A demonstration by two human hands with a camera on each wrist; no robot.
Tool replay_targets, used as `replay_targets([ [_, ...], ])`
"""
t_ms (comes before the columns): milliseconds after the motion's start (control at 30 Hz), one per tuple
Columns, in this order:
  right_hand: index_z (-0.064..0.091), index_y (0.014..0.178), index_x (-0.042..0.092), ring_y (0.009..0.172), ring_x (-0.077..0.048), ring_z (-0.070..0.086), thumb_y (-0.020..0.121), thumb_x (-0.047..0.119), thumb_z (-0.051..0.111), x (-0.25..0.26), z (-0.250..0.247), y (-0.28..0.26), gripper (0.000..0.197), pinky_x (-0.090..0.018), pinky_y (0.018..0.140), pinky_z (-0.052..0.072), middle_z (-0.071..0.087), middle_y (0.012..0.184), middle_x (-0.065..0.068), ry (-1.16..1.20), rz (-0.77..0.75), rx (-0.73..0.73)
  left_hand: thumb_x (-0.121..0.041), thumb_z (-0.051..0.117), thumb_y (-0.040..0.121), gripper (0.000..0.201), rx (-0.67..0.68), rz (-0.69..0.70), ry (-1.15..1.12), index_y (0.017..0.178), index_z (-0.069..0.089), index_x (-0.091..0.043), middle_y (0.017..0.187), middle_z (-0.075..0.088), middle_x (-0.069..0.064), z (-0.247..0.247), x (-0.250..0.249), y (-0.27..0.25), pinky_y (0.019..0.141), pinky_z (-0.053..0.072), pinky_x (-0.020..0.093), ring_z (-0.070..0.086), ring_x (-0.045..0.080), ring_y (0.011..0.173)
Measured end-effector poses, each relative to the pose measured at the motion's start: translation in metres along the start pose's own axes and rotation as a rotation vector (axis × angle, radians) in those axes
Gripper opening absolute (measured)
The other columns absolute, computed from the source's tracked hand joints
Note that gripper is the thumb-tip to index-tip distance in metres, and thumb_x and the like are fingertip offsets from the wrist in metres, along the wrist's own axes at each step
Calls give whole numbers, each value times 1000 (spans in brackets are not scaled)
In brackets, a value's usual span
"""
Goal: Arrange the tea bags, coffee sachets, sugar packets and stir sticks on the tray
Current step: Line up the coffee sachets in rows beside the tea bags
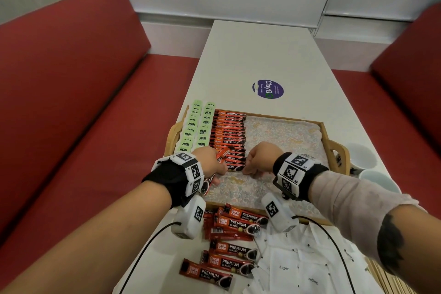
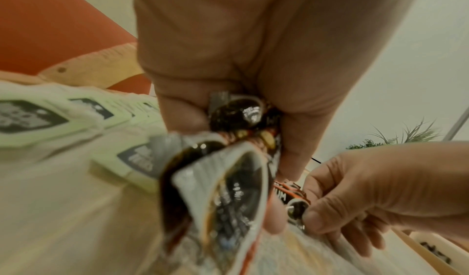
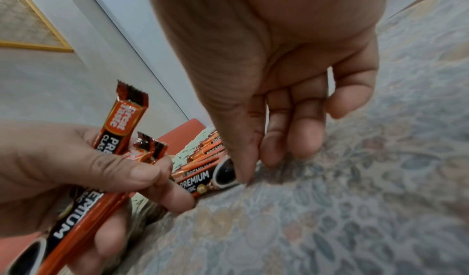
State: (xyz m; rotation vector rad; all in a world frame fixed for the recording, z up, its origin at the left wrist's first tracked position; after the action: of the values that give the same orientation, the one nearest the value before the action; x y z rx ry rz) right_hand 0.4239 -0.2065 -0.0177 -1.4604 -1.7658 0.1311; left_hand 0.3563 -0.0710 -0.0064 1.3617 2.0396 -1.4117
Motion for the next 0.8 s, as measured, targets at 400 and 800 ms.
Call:
replay_targets([
  [400, 69, 70, 10, 71, -20, 72, 72, 13, 80, 4, 0, -2, 12, -37, 76, 60, 74, 76, -8, -13, -43, -24, -8, 67, 84, 18, -9, -7, -42, 99, 62, 1, 91, 72, 18, -1, 4, 2, 72, 59, 48, 69, 26, 67],
  [800, 59, 69, 15, 70, -20, 65, 70, 11, 81, 12, 1, -4, 22, -35, 74, 57, 71, 83, -8, -170, -53, -2, -10, 66, 86, 8, -14, 20, -9, 88, 59, -6, 72, 67, 4, -2, 3, 2, 69, 57, 38, 65, 18, 57],
])
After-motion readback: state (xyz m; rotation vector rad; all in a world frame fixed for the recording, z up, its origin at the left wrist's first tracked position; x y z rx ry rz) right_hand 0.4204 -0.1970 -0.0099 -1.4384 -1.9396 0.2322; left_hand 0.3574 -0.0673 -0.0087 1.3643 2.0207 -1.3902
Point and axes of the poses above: each hand's wrist, its own y-axis towards the middle knuckle, its own z-axis out of the palm, x = y × z, the point moved 9 cm from there along y, towards the middle knuckle
